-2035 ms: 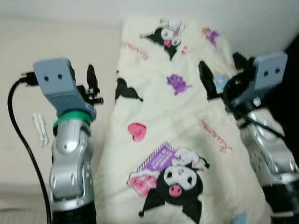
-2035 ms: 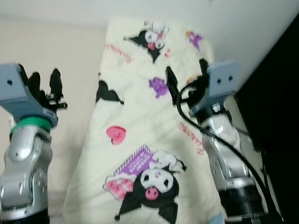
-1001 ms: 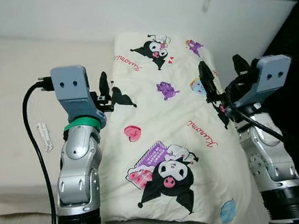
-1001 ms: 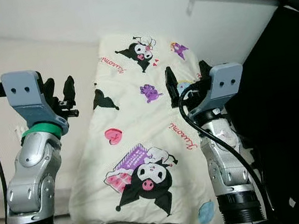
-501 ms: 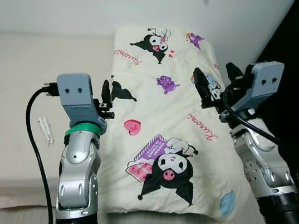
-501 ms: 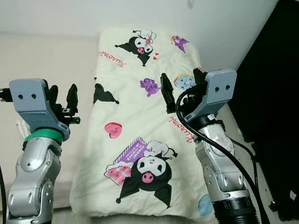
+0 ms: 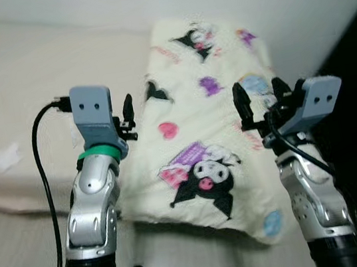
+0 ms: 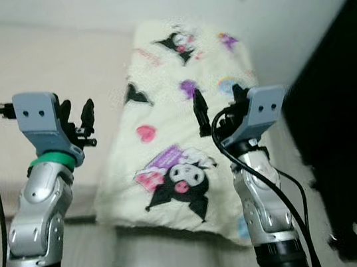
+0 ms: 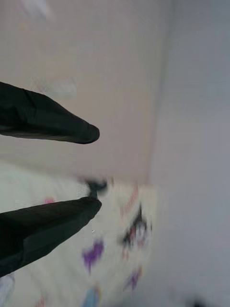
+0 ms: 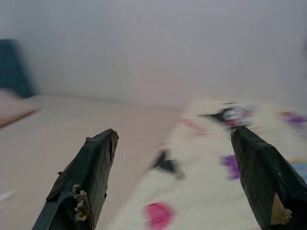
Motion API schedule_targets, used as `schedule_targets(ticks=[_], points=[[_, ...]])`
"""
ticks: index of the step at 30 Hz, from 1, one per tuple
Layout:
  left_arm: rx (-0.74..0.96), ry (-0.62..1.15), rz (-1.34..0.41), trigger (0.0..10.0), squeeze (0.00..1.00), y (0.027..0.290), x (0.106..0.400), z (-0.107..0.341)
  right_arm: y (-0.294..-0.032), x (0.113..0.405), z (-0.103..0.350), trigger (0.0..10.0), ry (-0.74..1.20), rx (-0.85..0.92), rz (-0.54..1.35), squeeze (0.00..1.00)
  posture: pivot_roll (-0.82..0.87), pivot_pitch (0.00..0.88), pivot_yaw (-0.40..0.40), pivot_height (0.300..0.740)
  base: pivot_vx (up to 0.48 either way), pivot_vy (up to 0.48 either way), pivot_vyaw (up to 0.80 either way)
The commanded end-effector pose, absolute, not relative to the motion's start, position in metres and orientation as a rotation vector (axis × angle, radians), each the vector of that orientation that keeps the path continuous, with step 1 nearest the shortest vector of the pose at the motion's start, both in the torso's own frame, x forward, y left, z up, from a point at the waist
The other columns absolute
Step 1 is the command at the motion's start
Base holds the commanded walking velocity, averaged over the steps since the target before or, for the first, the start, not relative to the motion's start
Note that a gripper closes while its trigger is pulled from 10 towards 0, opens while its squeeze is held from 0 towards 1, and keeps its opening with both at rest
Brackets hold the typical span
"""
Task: Clean up the room
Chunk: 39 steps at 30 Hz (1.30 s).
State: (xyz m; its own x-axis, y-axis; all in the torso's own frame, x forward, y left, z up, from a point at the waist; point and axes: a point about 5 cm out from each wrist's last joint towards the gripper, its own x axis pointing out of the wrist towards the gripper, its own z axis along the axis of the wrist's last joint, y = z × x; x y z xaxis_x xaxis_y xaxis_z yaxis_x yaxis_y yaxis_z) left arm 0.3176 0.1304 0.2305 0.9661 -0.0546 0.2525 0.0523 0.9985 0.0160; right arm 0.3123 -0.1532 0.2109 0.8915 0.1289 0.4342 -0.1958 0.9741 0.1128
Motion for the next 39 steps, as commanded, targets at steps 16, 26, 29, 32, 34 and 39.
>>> schedule_targets(ticks=[16, 26, 29, 32, 34, 39], points=[[0.054, -0.214, -0.102, 10.0, 0.00, 0.124, 0.316, 0.224, -0.150, 0.309, 0.202, 10.0, -0.382, 0.266, 0.235, 0.00, 0.15, 0.146, -0.096, 0.740, -0.164, 0.000, 0.46], [0.046, -0.198, -0.087, 10.0, 0.00, 0.126, 0.317, 0.223, -0.145, 0.310, 0.201, 10.0, -0.373, 0.303, 0.265, 0.00, 0.15, 0.142, -0.098, 0.740, 0.000, 0.000, 0.75], [0.046, -0.198, -0.085, 10.0, 0.00, 0.126, 0.317, 0.223, -0.145, 0.309, 0.201, 10.0, -0.371, 0.309, 0.273, 0.00, 0.15, 0.140, -0.098, 0.740, 0.000, 0.000, 0.73], [0.048, -0.198, -0.086, 10.0, 0.00, 0.126, 0.317, 0.223, -0.144, 0.309, 0.201, 10.0, -0.370, 0.313, 0.276, 0.00, 0.15, 0.140, -0.098, 0.740, 0.000, 0.000, 0.73], [0.048, -0.198, -0.086, 10.0, 0.00, 0.126, 0.317, 0.223, -0.144, 0.309, 0.201, 10.0, -0.370, 0.313, 0.276, 0.00, 0.15, 0.140, -0.098, 0.740, 0.000, 0.000, 0.73], [0.052, -0.199, -0.086, 10.0, 0.00, 0.126, 0.317, 0.223, -0.144, 0.310, 0.200, 10.0, -0.369, 0.321, 0.274, 0.00, 0.15, 0.138, -0.096, 0.740, 0.000, 0.000, 0.73]])
